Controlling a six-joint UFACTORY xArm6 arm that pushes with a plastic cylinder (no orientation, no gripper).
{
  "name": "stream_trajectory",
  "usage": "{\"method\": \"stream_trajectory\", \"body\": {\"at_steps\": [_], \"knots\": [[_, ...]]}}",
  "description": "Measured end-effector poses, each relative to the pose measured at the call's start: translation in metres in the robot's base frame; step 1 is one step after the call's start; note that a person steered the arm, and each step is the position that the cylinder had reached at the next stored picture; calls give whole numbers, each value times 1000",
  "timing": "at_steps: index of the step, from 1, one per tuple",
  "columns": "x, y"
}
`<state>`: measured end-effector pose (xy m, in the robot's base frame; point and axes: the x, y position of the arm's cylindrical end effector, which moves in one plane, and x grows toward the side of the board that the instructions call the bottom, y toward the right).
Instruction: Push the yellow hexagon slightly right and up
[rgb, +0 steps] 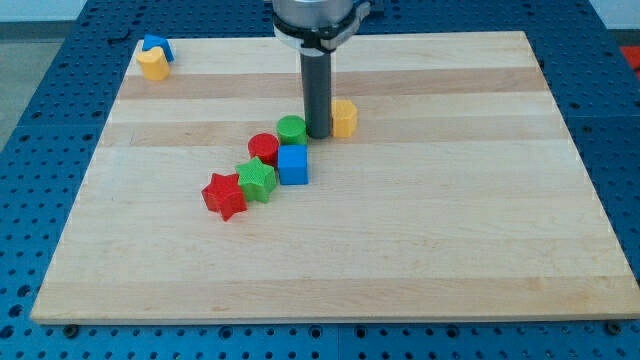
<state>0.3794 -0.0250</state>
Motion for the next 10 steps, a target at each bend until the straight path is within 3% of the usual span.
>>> {"method": "stream_trajectory", "body": {"at_steps": [2,8,10], "knots": [[-26,-54],[43,150],[23,133]]}}
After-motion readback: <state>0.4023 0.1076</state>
